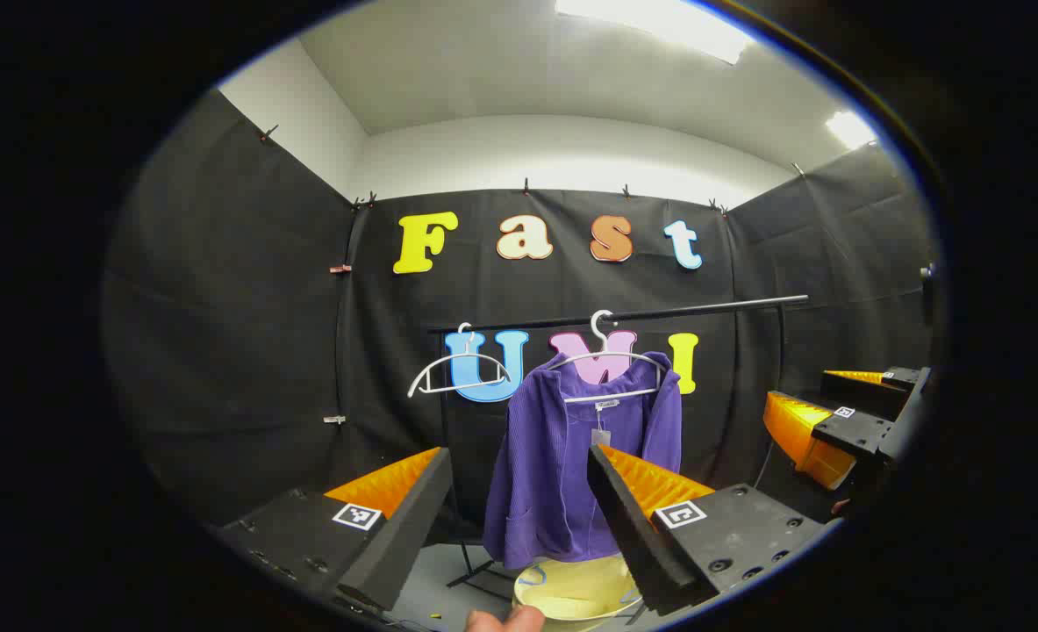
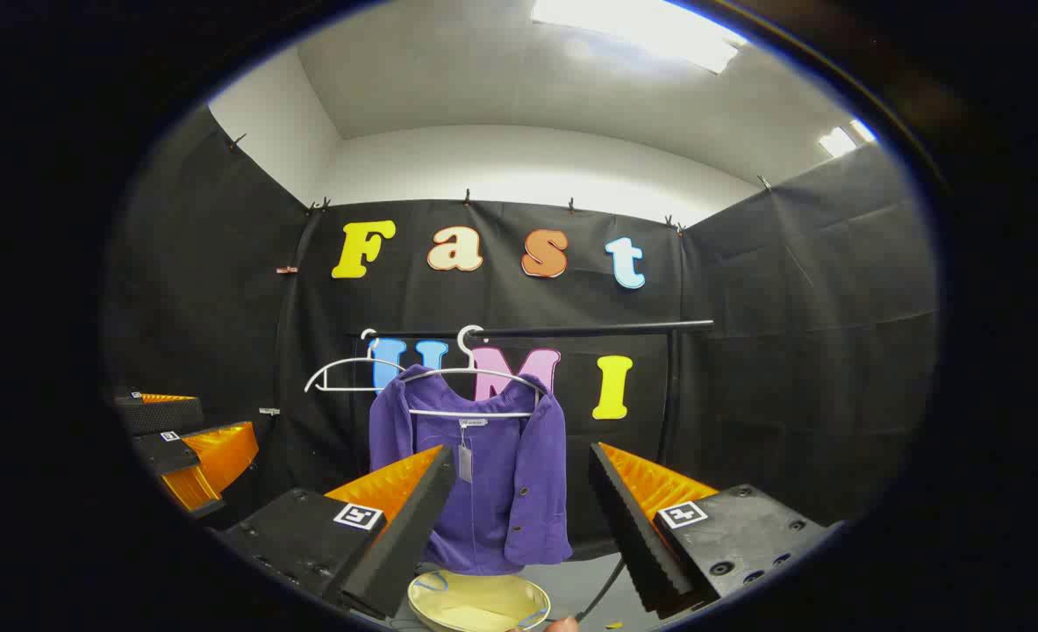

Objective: Grasp the clothes on the hanger with both hands and then place them into the laundry hamper below.

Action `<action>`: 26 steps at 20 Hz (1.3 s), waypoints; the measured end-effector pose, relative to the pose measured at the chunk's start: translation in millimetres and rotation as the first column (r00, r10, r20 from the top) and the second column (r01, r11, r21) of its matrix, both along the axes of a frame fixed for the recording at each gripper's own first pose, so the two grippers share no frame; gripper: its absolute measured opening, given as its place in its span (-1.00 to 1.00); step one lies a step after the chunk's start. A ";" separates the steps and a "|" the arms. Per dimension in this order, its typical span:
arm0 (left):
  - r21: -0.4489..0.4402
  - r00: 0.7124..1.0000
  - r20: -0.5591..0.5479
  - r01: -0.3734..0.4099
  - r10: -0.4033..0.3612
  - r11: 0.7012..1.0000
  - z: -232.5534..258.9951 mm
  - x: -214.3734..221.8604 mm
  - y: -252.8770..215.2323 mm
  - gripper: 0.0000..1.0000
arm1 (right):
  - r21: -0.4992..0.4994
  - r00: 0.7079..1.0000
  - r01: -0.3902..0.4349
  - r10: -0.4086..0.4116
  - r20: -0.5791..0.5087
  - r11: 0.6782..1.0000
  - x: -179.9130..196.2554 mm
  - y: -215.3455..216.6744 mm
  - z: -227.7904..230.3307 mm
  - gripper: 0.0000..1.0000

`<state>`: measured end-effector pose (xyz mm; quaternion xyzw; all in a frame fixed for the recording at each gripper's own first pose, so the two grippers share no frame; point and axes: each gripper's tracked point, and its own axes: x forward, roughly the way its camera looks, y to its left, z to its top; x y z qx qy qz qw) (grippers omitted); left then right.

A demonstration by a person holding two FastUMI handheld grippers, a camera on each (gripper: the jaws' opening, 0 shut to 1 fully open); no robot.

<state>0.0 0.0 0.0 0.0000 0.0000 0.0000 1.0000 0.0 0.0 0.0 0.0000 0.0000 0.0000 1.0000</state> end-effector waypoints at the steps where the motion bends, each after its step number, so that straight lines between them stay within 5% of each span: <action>1: -0.001 1.000 0.001 -0.001 0.001 1.000 0.0 -0.3 -0.2 0.94 | -0.001 1.000 0.002 -0.002 0.001 1.000 -0.5 -0.7 0.6 0.95; 26: 0.018 1.000 -0.014 -0.008 0.008 1.000 -9.4 5.5 -2.1 0.95 | -0.022 0.997 -0.062 0.063 0.039 0.998 17.0 18.4 10.6 0.95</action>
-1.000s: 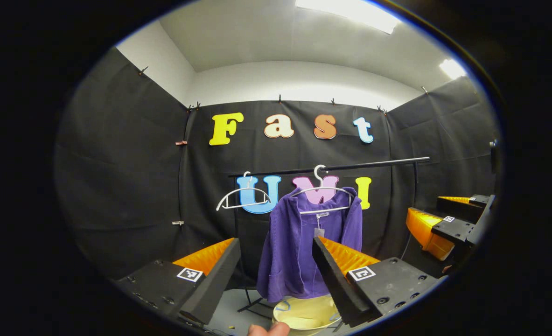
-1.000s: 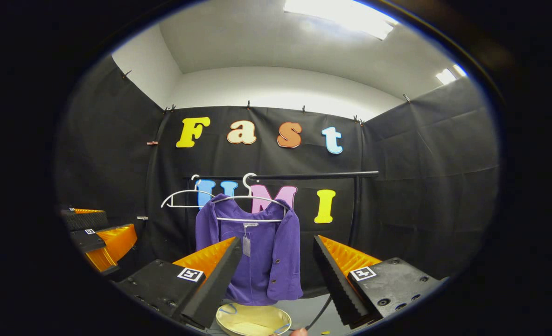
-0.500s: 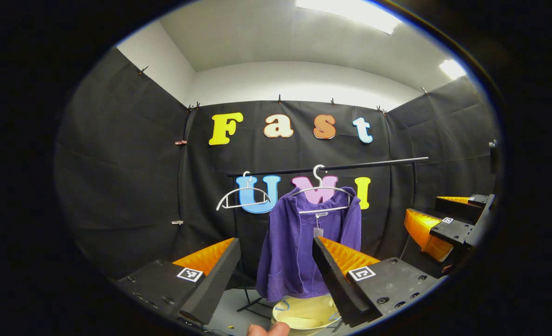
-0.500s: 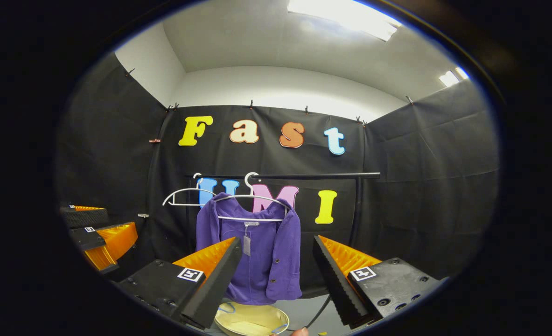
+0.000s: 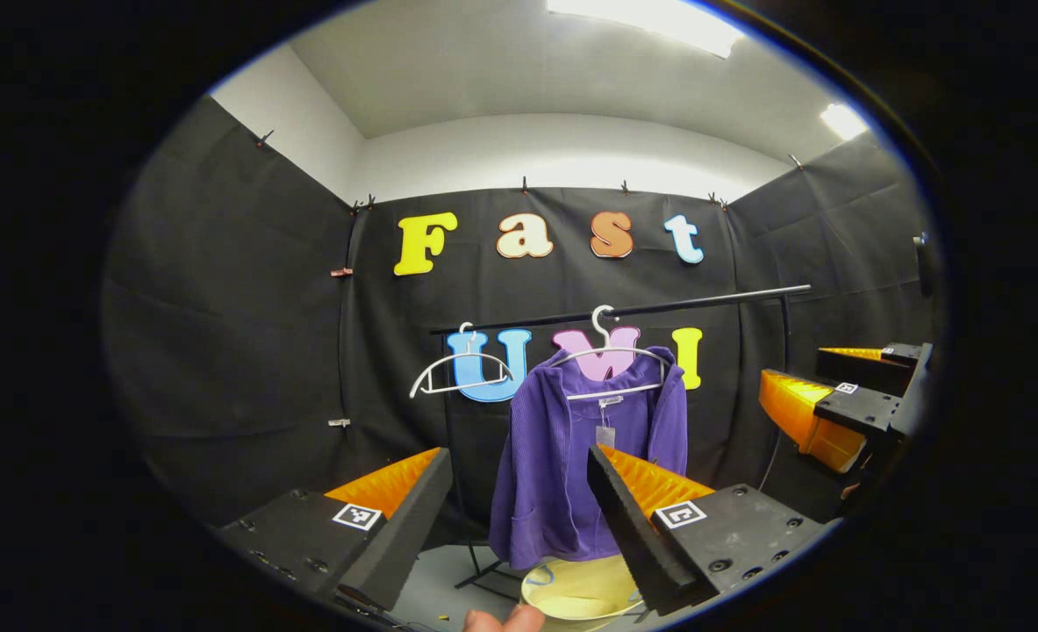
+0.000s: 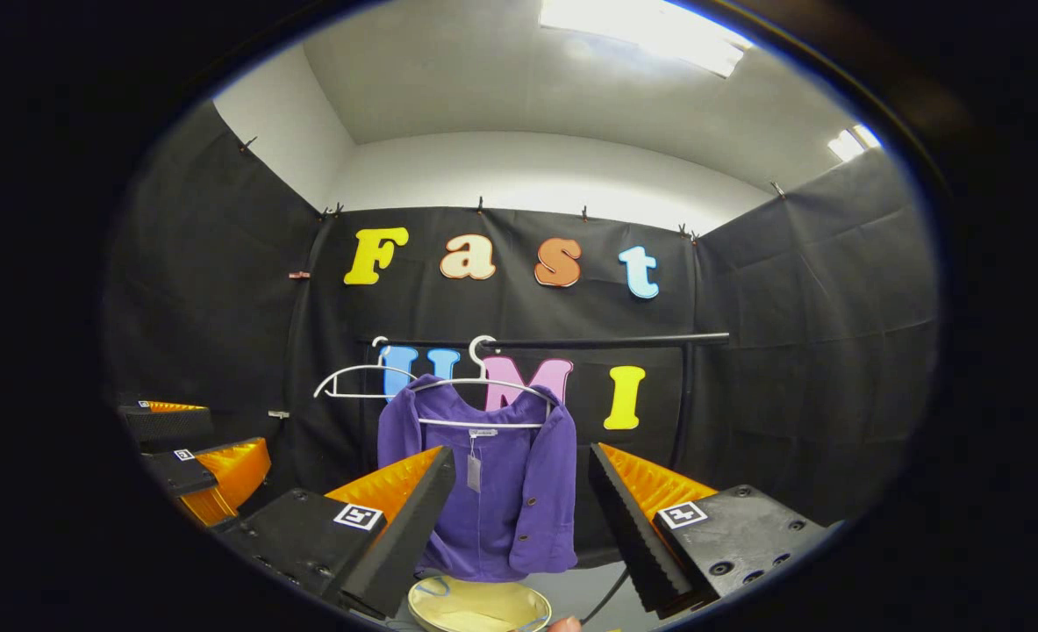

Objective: Grasp the clothes on the hanger with both hands and then place them into the laundry hamper below.

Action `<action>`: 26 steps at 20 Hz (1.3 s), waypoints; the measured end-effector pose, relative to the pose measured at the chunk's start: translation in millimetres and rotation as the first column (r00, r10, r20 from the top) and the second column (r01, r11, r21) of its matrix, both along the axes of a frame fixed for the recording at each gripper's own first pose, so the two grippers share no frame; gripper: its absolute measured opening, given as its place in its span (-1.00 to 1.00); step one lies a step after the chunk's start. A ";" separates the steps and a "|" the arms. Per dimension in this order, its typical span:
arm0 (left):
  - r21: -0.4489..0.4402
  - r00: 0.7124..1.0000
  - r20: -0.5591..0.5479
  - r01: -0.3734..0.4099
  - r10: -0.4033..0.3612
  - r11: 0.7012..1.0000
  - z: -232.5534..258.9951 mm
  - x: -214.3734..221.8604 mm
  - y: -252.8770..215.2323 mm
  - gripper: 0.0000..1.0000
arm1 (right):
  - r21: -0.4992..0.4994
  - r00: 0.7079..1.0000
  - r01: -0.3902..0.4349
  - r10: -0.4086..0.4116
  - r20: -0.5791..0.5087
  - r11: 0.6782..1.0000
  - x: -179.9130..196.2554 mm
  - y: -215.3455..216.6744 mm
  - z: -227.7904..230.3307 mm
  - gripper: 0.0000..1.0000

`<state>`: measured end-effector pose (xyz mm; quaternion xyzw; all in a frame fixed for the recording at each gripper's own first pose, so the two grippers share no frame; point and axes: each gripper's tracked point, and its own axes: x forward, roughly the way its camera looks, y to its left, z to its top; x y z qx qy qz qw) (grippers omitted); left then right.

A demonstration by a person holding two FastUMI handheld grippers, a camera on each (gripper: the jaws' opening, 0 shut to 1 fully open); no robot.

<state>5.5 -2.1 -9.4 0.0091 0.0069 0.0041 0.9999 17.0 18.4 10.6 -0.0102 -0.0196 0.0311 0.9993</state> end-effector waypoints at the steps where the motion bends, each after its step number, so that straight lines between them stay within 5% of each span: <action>1: -0.009 1.000 -0.001 0.004 -0.004 1.000 1.3 0.2 0.4 0.95 | -0.008 1.000 -0.003 0.003 0.001 1.000 2.8 1.6 1.2 0.95; 11: -0.041 0.999 0.049 -0.019 0.022 0.999 13.1 4.8 11.8 0.94 | -0.012 1.000 -0.005 0.005 0.003 1.000 22.7 19.8 10.4 0.95; 17: -0.072 0.999 0.033 -0.019 0.021 0.997 11.0 19.7 10.1 0.95 | -0.010 1.000 -0.004 0.004 -0.011 1.000 66.3 18.0 -1.9 0.97; 26: -0.058 0.995 0.034 -0.089 0.091 0.994 15.7 154.6 -12.8 0.94 | 0.017 0.999 -0.050 0.050 0.022 0.999 168.8 10.3 -17.8 0.95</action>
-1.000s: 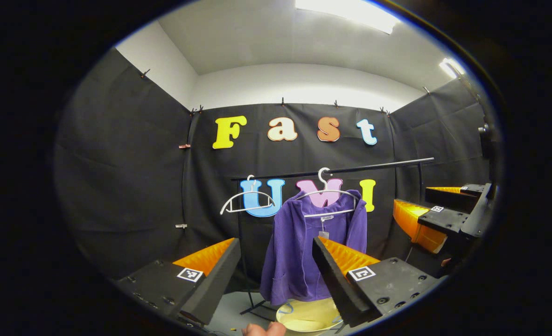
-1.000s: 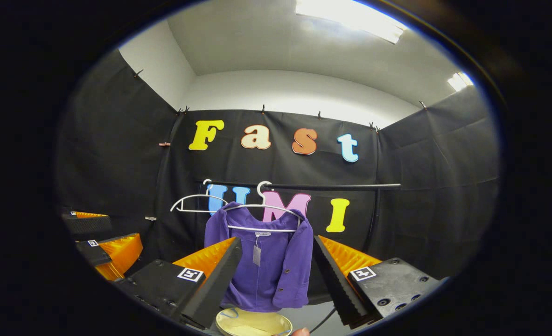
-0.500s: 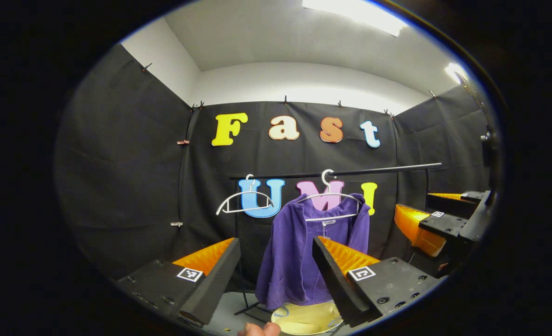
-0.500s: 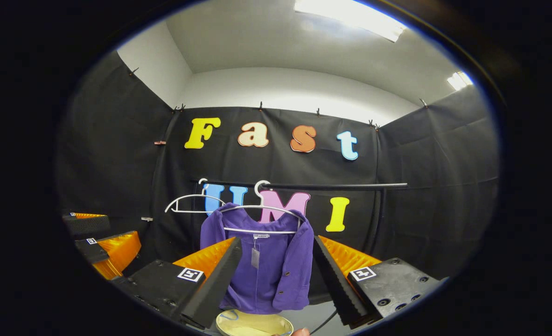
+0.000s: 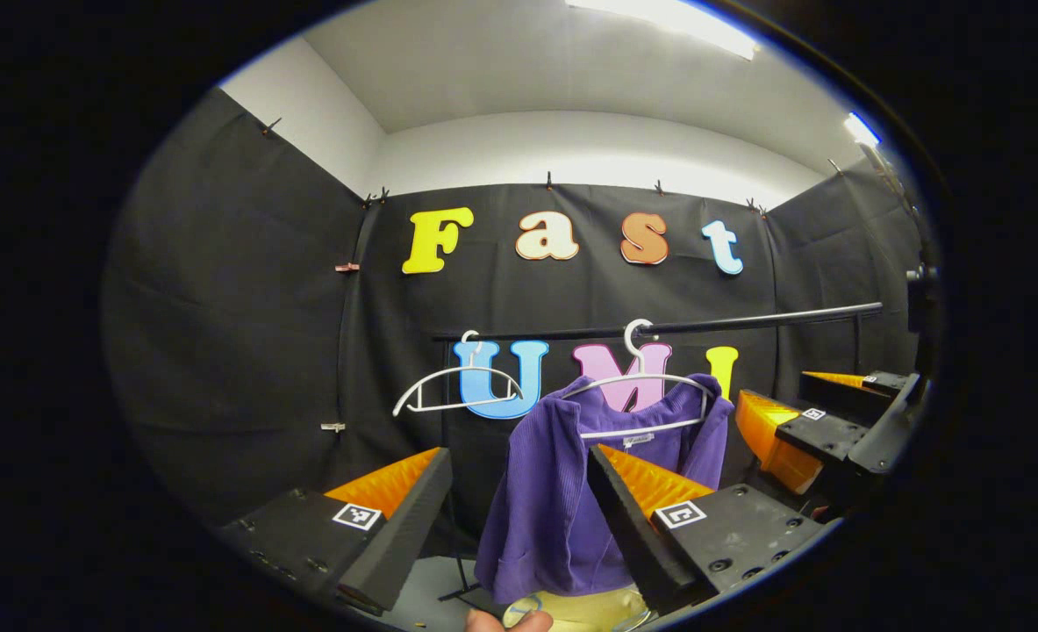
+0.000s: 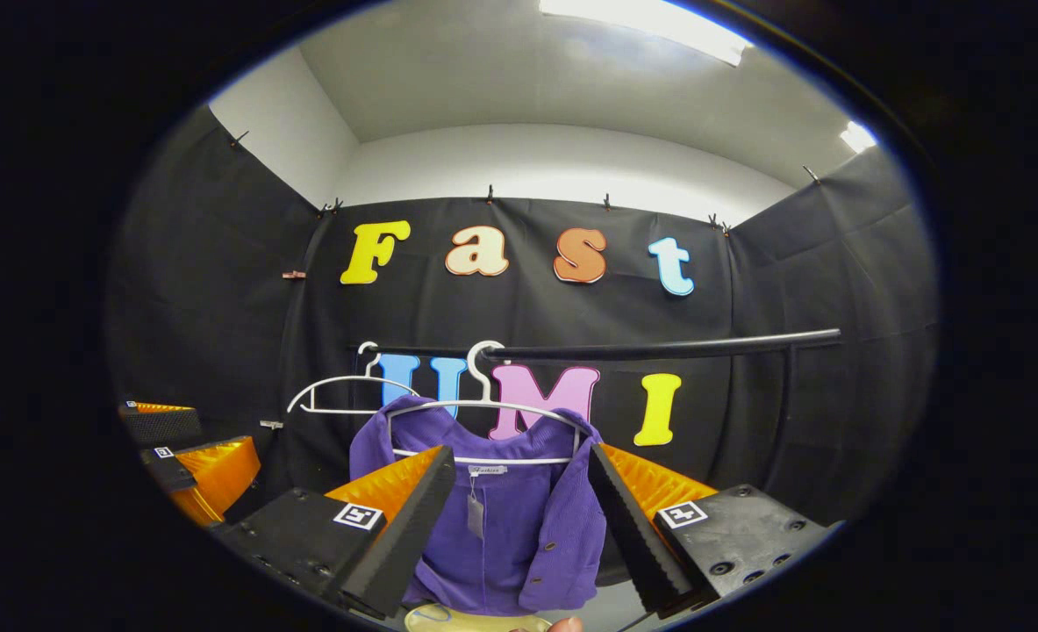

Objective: Grasp the clothes on the hanger with both hands and then place them into the laundry hamper below.

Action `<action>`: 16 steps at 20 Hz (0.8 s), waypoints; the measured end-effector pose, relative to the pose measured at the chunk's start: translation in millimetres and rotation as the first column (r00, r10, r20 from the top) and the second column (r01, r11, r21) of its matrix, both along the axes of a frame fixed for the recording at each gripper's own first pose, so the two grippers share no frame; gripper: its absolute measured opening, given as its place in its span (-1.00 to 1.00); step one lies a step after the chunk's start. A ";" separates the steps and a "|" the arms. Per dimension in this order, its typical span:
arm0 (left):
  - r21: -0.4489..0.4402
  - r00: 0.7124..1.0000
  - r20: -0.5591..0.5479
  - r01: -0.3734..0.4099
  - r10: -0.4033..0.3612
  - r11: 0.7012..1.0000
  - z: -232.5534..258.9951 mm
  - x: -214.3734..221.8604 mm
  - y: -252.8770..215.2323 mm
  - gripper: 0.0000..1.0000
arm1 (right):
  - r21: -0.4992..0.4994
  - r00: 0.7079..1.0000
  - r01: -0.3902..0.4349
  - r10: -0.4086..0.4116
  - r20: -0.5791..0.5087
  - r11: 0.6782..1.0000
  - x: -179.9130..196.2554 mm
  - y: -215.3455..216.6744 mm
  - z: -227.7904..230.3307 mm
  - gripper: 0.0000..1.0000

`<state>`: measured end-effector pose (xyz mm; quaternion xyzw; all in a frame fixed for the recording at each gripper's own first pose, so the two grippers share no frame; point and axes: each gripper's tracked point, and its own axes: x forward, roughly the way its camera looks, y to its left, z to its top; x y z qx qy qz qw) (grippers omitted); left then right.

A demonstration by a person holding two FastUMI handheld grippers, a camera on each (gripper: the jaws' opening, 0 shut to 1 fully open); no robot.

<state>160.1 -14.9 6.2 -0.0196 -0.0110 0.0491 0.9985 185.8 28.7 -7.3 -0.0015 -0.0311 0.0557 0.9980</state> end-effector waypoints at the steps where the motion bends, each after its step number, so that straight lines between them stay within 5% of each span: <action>1: -0.001 1.000 -0.009 -0.001 0.001 1.000 -7.1 12.0 -5.8 0.94 | -0.001 1.000 -0.002 0.002 0.004 1.000 9.2 -3.6 -3.2 0.95; 8: 0.090 1.000 -0.006 0.005 -0.005 0.996 -46.4 89.3 -39.2 0.93 | 0.009 1.000 0.013 -0.013 -0.027 1.000 68.8 -29.9 -47.4 0.95; 16: 0.080 0.999 -0.005 -0.045 0.046 0.996 -88.6 169.5 -24.0 0.93 | -0.021 0.993 0.103 -0.104 -0.062 0.994 109.4 -48.5 -96.5 0.95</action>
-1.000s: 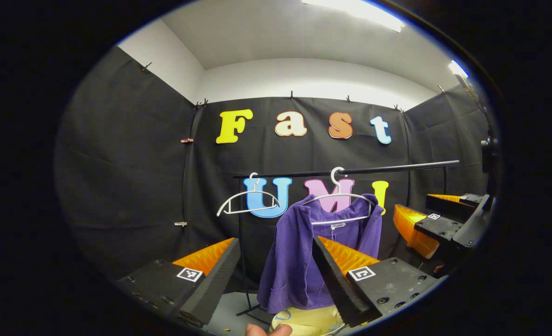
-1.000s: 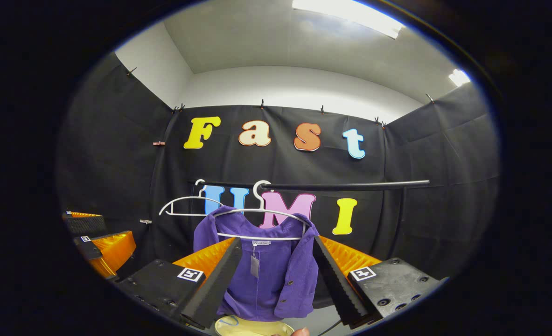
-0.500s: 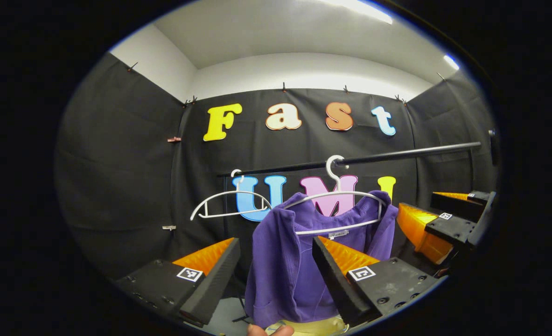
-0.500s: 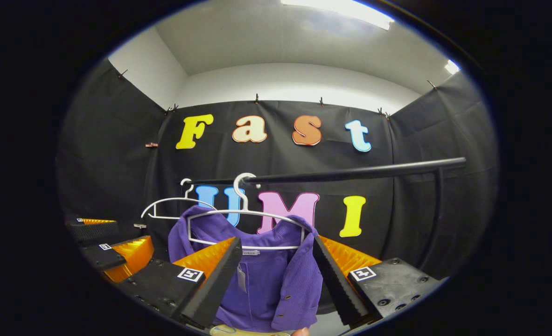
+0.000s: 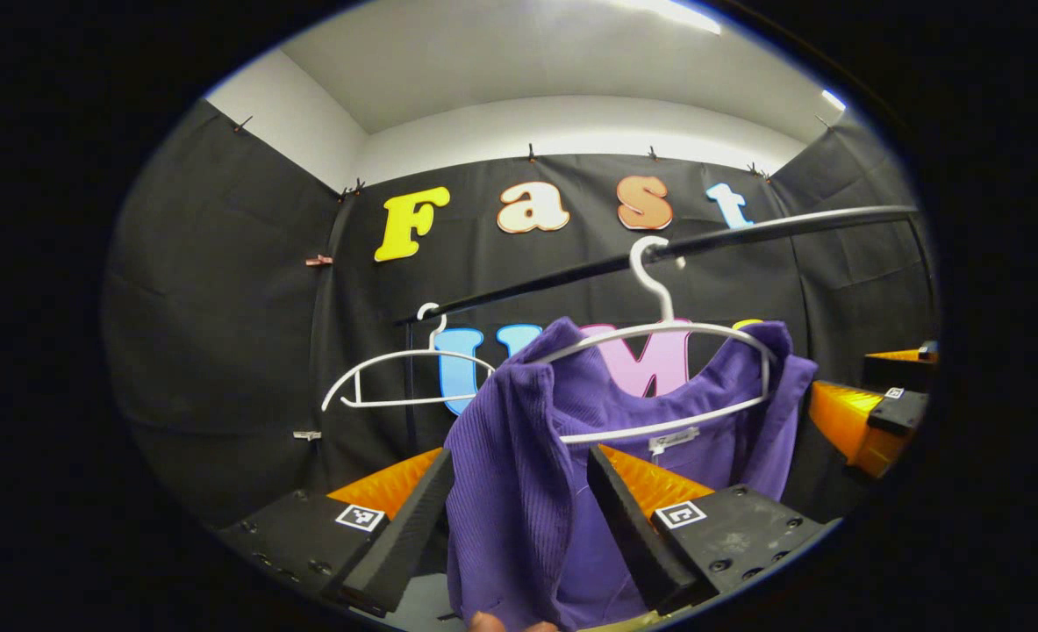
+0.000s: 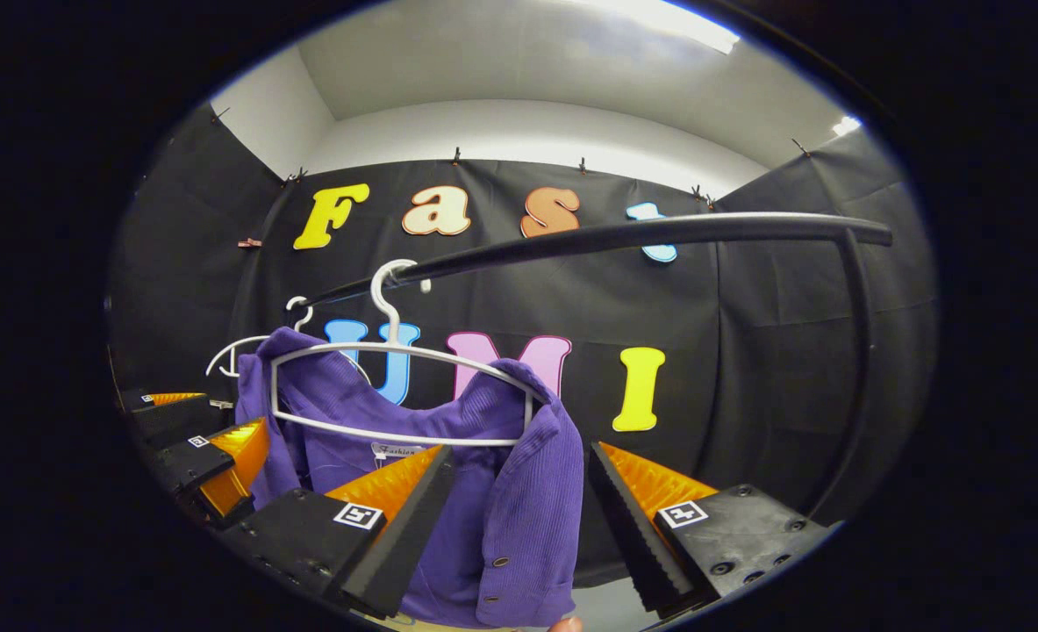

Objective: Grasp the clothes on the hanger with both hands and then place them into the laundry hamper below.

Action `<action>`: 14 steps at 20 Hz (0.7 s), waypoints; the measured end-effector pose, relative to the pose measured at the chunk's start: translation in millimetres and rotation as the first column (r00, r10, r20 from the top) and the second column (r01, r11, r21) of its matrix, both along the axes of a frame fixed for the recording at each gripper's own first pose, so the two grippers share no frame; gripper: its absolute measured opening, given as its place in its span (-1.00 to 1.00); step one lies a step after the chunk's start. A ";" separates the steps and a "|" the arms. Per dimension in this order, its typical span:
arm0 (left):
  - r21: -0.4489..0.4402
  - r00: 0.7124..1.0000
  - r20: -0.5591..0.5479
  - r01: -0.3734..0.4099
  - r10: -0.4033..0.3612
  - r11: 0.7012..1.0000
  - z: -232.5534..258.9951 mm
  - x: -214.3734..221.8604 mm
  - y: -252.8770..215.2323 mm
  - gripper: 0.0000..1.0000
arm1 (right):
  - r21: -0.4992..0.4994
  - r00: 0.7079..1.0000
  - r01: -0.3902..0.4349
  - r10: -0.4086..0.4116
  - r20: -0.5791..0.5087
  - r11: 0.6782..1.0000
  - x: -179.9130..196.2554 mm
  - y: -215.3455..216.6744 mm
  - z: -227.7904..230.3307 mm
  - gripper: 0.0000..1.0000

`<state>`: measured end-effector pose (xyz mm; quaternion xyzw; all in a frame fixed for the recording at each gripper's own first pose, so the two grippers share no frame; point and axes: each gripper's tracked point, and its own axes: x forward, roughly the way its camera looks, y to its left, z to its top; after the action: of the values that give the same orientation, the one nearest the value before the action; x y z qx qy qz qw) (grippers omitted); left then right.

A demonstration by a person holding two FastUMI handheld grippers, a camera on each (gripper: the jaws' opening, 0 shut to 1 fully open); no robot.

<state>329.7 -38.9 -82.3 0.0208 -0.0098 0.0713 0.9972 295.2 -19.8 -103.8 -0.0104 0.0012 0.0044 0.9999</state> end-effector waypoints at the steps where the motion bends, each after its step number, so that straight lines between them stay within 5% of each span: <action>1: -0.003 1.000 -0.013 0.006 -0.006 1.000 -7.4 8.6 -1.1 0.92 | -0.006 1.000 0.008 -0.008 -0.002 1.000 5.9 -0.7 -4.7 0.96; 5: -0.028 0.998 -0.032 0.054 -0.055 0.998 -23.0 30.3 -13.1 0.82 | 0.002 1.000 0.023 -0.023 0.006 1.000 28.1 2.9 -19.5 0.96; 13: -0.048 0.996 -0.047 0.069 -0.071 0.996 -30.9 50.8 3.0 -0.30 | 0.046 0.998 0.055 -0.055 -0.003 0.997 87.0 10.3 -54.2 0.96; 14: -0.059 0.996 -0.043 0.075 -0.078 0.995 -31.9 51.6 3.4 -0.44 | 0.031 0.998 0.062 -0.062 -0.011 0.998 93.3 7.8 -59.3 0.62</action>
<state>381.3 -35.5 -114.2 -0.0067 0.0139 0.0329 0.9993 388.5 -12.0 -163.0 0.0052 0.0063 -0.0266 0.9996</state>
